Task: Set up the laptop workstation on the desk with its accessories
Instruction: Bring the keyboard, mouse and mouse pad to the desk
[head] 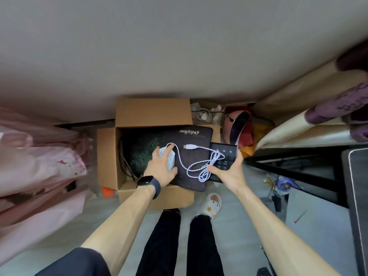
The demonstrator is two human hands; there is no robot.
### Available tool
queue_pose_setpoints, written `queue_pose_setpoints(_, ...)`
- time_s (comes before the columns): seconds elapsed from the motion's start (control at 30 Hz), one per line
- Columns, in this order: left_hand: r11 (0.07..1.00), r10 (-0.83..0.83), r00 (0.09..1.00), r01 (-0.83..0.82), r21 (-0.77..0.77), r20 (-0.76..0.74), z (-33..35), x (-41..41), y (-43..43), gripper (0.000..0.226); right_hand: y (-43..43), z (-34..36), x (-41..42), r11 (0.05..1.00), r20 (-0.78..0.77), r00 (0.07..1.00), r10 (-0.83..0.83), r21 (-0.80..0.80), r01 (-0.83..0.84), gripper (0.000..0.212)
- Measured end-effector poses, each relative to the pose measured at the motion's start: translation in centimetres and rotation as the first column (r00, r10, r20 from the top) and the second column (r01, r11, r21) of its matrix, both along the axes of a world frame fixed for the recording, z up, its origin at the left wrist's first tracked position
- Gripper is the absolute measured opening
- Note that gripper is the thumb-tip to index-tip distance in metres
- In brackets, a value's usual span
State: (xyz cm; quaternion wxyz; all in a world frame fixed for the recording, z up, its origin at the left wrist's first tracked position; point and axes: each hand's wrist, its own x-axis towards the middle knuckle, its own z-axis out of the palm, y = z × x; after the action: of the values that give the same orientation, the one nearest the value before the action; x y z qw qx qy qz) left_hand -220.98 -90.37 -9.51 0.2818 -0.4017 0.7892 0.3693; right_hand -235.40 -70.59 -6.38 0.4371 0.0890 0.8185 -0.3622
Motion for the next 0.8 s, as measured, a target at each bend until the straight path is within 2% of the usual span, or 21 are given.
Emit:
queue_pose_setpoints(0.1, 0.976, 0.213, 0.976, -0.211, 0.053, -0.049, -0.5, -0.9, -0.3, 0.061, -0.5, 0.0, -0.5, 0.993, 0.060, 0.993, -0.104, -0.057, 0.107, 0.112)
queue_pose_setpoints(0.17, 0.944, 0.325, 0.945, -0.322, 0.067, -0.037, -0.8, -1.6, 0.0, 0.068, -0.6, 0.3, -0.7, 0.994, 0.090, 0.991, -0.104, -0.028, 0.107, 0.114)
queue_pose_setpoints(0.27, 0.955, 0.297, 0.955, -0.297, -0.003, 0.010, -0.7, -2.5, 1.0, 0.085, -0.4, 0.3, -1.0, 0.995, 0.092, 0.992, -0.086, 0.060, 0.081, 0.100)
queue_pose_setpoints(0.37, 0.950, 0.311, 0.950, -0.310, -0.043, 0.011, -0.8, -2.3, 1.3, 0.075, -0.2, 0.4, -1.0, 0.993, 0.104, 0.992, -0.067, 0.108, 0.056, 0.106)
queue_pose_setpoints(0.47, 0.940, 0.342, 0.938, -0.341, 0.027, -0.053, -0.3, -1.6, 1.6, 0.069, 0.1, 0.2, -0.8, 0.990, 0.121, 0.990, -0.073, 0.129, 0.058, 0.101)
queue_pose_setpoints(0.6, 0.939, 0.343, 0.928, -0.342, 0.033, -0.144, 0.7, -0.7, 2.7, 0.086, 0.0, 0.3, -0.9, 0.991, 0.133, 0.989, -0.067, 0.120, 0.051, 0.105)
queue_pose_setpoints(0.67, 0.937, 0.349, 0.920, -0.342, 0.070, -0.178, 1.1, -0.6, 3.1, 0.082, 0.0, 0.4, -0.8, 0.994, 0.136, 0.990, -0.042, 0.103, 0.028, 0.098)
queue_pose_setpoints(0.73, 0.917, 0.393, 0.901, -0.369, 0.150, -0.184, 1.4, -0.8, 3.6, 0.075, 0.0, 0.2, -0.7, 0.995, 0.122, 0.992, 0.008, 0.096, -0.020, 0.096)
queue_pose_setpoints(0.8, 0.882, 0.448, 0.881, -0.409, 0.234, -0.150, 1.6, -1.2, 4.4, 0.078, 0.1, 0.3, -0.4, 0.994, 0.086, 0.995, 0.047, 0.099, -0.055, 0.099)
